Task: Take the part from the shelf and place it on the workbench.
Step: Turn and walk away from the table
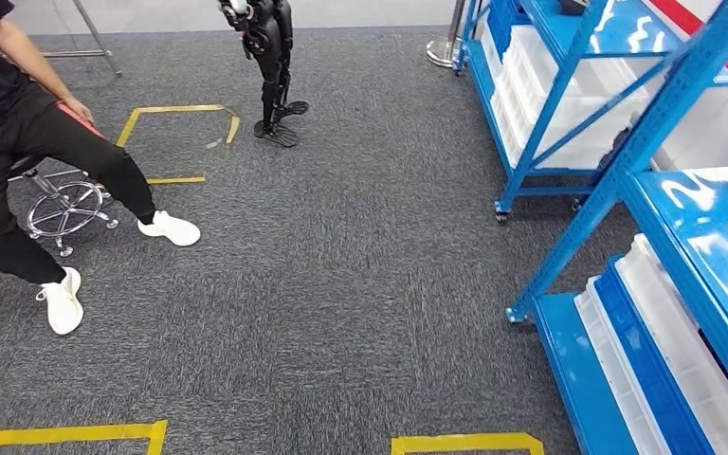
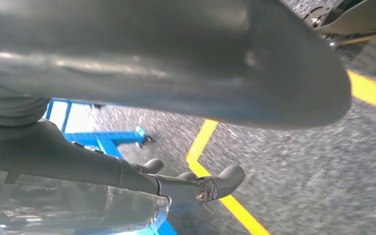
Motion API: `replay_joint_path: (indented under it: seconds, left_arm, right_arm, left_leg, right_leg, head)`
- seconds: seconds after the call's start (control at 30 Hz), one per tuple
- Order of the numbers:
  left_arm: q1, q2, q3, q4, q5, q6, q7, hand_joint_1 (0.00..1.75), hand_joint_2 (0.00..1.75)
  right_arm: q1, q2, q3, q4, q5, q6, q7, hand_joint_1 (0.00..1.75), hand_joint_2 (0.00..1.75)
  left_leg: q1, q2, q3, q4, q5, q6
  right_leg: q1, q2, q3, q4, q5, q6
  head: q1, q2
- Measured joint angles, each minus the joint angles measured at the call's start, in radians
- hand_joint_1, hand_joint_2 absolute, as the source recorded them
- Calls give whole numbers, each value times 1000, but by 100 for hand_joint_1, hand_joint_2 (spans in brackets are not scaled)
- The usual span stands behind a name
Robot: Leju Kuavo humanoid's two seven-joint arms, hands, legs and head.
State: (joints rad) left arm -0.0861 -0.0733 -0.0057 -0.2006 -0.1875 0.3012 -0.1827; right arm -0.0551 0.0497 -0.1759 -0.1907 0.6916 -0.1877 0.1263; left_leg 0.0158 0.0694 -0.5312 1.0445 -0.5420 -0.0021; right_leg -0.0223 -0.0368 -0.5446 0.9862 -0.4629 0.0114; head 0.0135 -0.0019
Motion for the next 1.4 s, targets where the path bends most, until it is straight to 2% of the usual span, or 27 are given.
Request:
replay_joint_path:
  seconds: [0.07, 0.1, 0.13, 0.17, 0.23, 0.3, 0.37, 0.43, 0.5, 0.57, 0.63, 0.67, 0.7, 0.73, 0.8, 0.87, 0.93, 0.97, 1.03, 1.07, 1.13, 1.17, 1.2, 1.23, 1.3, 1.37, 1.4]
  left_arm:
    - [4, 0, 0, 1, 0, 0, 0, 0, 0]
    - [7, 0, 0, 1, 0, -1, 0, 0, 0]
    - [9, 0, 0, 1, 0, -1, 0, 0, 0]
    - [10, 0, 0, 1, -1, -1, 0, 0, 0]
    - [11, 0, 0, 1, -1, -1, 0, 0, 0]
    - [10, 0, 0, 2, -2, -1, 1, 0, 0]
    - [9, 0, 0, 1, -4, -1, 2, 0, 0]
    - [6, -1, 0, 1, -5, -1, 3, 0, 0]
    - [4, -3, 0, 0, -7, 0, 4, 0, 0]
    - [5, -2, 0, 1, -8, 1, 7, 0, 0]
    - [6, -1, 0, 1, -8, 1, 9, 0, 0]
    - [6, -1, 0, 1, -8, 1, 10, 0, 0]
    - [6, -2, 0, 1, -8, 1, 10, 0, 0]
    - [6, -2, 0, 1, -8, 1, 10, 0, 0]
    - [6, -2, 0, 1, -9, 1, 11, 0, 0]
    - [5, -1, 0, 1, -10, 0, 11, 0, 0]
    - [1, -3, 0, 0, -11, 0, 12, 0, 0]
    - [-1, -3, 0, -1, -11, 0, 12, 0, 0]
    - [-3, -4, 0, -2, -12, 0, 13, 0, 0]
    - [-2, -4, 0, -1, -12, 0, 14, 0, 0]
    - [2, -4, 0, 0, -12, 0, 15, 0, 0]
    - [3, -3, 0, 0, -13, 0, 16, 0, 0]
    - [4, -2, 0, 0, -14, 0, 17, 0, 0]
    - [4, -2, 0, 0, -15, 0, 17, 0, 0]
    - [4, -1, 0, 1, -18, 0, 17, 0, 0]
    - [3, 0, 0, 1, -21, 0, 17, 0, 0]
    - [2, 0, 0, 1, -22, 0, 18, 0, 0]
  right_arm:
    - [-1, -1, 0, 0, 0, 0, 1, 0, 0]
    - [-1, -1, 0, 0, 0, 0, 1, 0, 0]
    - [0, -1, -1, 0, 0, 0, 1, 0, 0]
    - [2, -1, -1, 0, 0, 0, 2, 0, 0]
    - [4, -1, -2, 0, -1, 0, 2, 0, 0]
    - [2, 0, -2, 0, -1, 0, 4, 0, 0]
    - [1, 1, -3, 0, -1, 0, 6, 0, 0]
    - [5, 1, -4, 0, -1, 0, 8, 0, 0]
    - [7, 1, -4, 0, -1, 0, 10, 0, 0]
    - [5, 2, -5, 0, 0, 0, 10, 0, 0]
    - [4, 3, -5, 0, 0, 0, 11, 0, 0]
    - [5, 2, -5, 0, -1, 0, 11, 0, 0]
    - [7, 2, -5, 0, -1, 0, 11, 0, 0]
    - [9, 2, -6, 0, -1, 0, 11, 0, 0]
    - [7, 2, -6, 0, -1, 0, 11, 0, 0]
    - [4, 2, -6, 0, -1, 0, 11, 0, 0]
    - [6, 1, -7, 0, -1, 0, 11, 0, 0]
    - [6, 1, -8, 0, -1, 0, 11, 0, 0]
    - [6, 0, -9, 0, 1, 0, 11, 0, 0]
    - [6, 0, -9, 0, 3, 0, 11, 0, 0]
    - [5, -1, -9, 0, 8, 1, 11, 0, 0]
    - [6, -1, -9, 0, 11, 2, 11, 0, 0]
    - [7, -1, -9, 0, 13, 3, 11, 0, 0]
    - [8, -1, -9, 0, 14, 3, 11, 0, 0]
    - [6, -1, -9, 0, 16, 3, 11, 0, 0]
    - [5, 0, -9, 0, 16, 3, 11, 0, 0]
    - [5, 0, -9, 0, 16, 3, 11, 0, 0]
  left_leg:
    - [4, -58, -55, 125, -72, -3]
    - [4, -68, -87, 190, -99, -4]
    - [4, -71, -109, 231, -107, -4]
    - [5, -73, -116, 236, -93, -4]
    - [8, -85, -76, 137, -19, -2]
    - [12, -123, -25, 17, 34, 1]
    - [9, -140, -11, -21, 39, 9]
    - [4, -118, -10, -29, 47, 25]
    - [3, -94, -7, -42, 57, 43]
    - [1, -66, -8, -49, 61, 51]
    - [-2, -36, -12, -48, 62, 52]
    - [-2, -22, -13, -48, 61, 51]
    - [-2, -9, -13, -48, 61, 50]
    - [-2, 3, -11, -48, 60, 48]
    - [-6, 26, -7, -46, 55, 39]
    - [-11, 46, 2, -45, 47, 25]
    - [-8, 66, 10, -45, 42, 12]
    - [-4, 59, 12, -39, 34, 6]
    - [3, 4, -13, 29, -14, -2]
    - [5, -33, -40, 93, -50, -4]
    - [6, -67, -105, 222, -102, -5]
    - [6, -71, -124, 246, -99, -5]
    - [6, -73, -123, 231, -74, -3]
    - [7, -79, -106, 180, -34, 0]
    - [10, -126, -53, 44, 39, 5]
    - [9, -158, -29, -20, 60, 10]
    - [5, -150, -28, -23, 60, 14]
  right_leg:
    - [1, 25, -1, -1, 6, -13]
    - [4, 39, -2, 0, 6, -14]
    - [7, 55, -2, 0, 7, -15]
    - [8, 70, -2, 1, 7, -15]
    - [9, 101, 1, 5, 7, -14]
    - [14, 127, -4, 13, 5, -9]
    - [16, 148, -17, 16, 7, 4]
    - [13, 160, -30, 16, 12, 19]
    - [13, 123, -53, 54, -9, 22]
    - [12, 70, -111, 172, -68, 16]
    - [9, 52, -169, 294, -117, 20]
    - [7, 49, -173, 311, -120, 27]
    - [6, 43, -154, 281, -107, 37]
    - [3, 30, -115, 214, -84, 47]
    - [3, -20, -33, 68, -38, 53]
    - [9, -44, -7, 14, -18, 39]
    - [10, -21, -8, 13, -14, 21]
    - [8, -9, -5, 11, -12, 14]
    - [0, 15, 1, 8, -5, -3]
    - [0, 27, 0, 9, -3, -9]
    - [5, 56, -1, 9, -1, -14]
    - [7, 71, 0, 9, -1, -14]
    - [9, 87, 2, 10, -2, -14]
    - [9, 102, 4, 10, -2, -14]
    - [12, 132, 3, 14, -3, -11]
    - [15, 154, -9, 17, -3, -2]
    - [15, 164, -16, 17, -2, 5]
  head:
    - [-4, 0]
    - [-4, 0]
    - [-5, 0]
    - [-5, 0]
    - [-5, 0]
    - [-5, 0]
    - [-4, 0]
    - [-3, 0]
    - [-1, 0]
    - [3, 0]
    - [5, 0]
    - [5, 0]
    - [5, 0]
    - [5, 0]
    - [6, 0]
    - [3, 0]
    - [0, 0]
    - [-1, 0]
    - [-3, 0]
    - [-5, 0]
    - [-6, 0]
    - [-6, 0]
    - [-6, 0]
    - [-6, 0]
    - [-6, 0]
    - [-6, 0]
    - [-6, 0]
